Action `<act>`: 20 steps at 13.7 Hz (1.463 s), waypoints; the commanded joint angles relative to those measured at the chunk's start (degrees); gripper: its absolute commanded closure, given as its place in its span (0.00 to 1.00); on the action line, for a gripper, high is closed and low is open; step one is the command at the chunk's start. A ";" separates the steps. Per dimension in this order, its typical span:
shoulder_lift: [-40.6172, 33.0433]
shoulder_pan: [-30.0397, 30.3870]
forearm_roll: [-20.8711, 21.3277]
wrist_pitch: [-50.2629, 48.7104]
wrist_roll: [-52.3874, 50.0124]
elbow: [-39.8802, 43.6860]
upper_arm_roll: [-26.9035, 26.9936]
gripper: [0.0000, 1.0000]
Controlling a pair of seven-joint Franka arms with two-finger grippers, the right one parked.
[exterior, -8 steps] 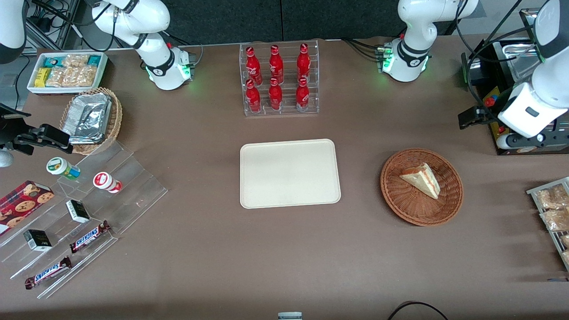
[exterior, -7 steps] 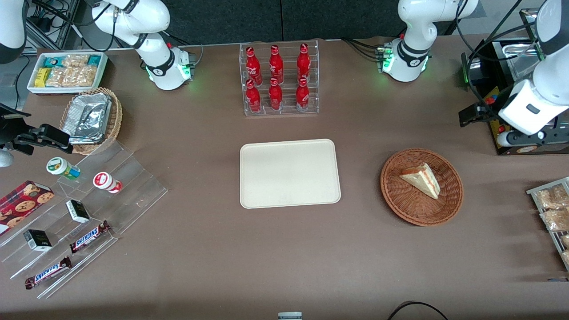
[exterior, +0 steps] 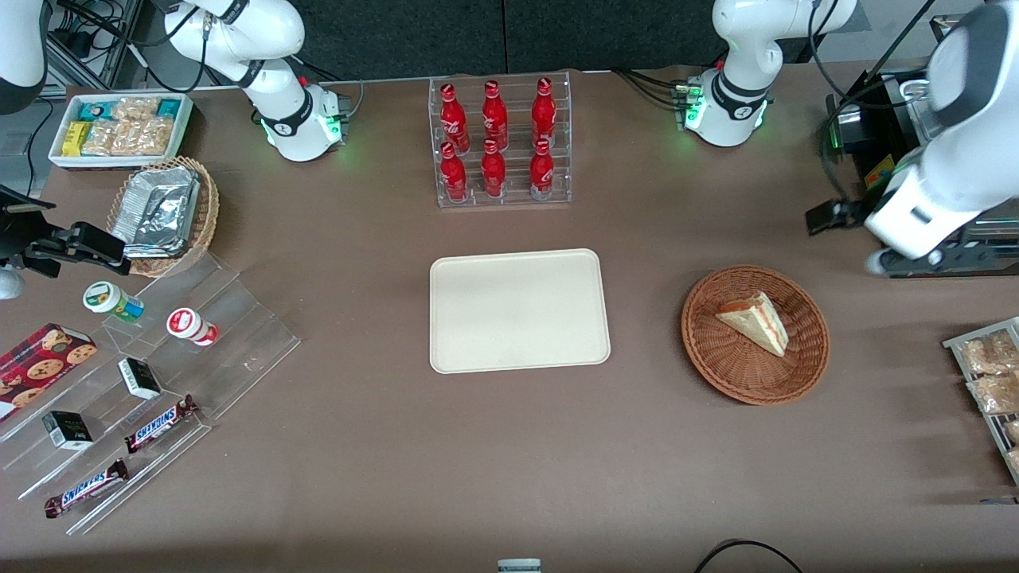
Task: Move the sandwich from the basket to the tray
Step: 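Move the left gripper down over the wrapped sandwich in the wicker basket, then close the left gripper on the sandwich and lift it from the basket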
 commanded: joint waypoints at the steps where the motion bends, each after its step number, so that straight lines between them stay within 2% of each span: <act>1: -1.20 0.84 -0.20 9.64 -0.04 -10.16 -0.01 0.00; 4: -0.50 0.84 -0.20 18.62 -2.92 -16.86 0.61 0.00; 11: 3.71 0.84 -0.03 35.75 -34.72 -23.37 0.61 0.00; 15: 7.84 0.75 0.06 43.68 -47.12 -24.35 0.26 0.00; 20: 11.71 0.75 0.15 47.29 -52.24 -24.61 -0.09 0.00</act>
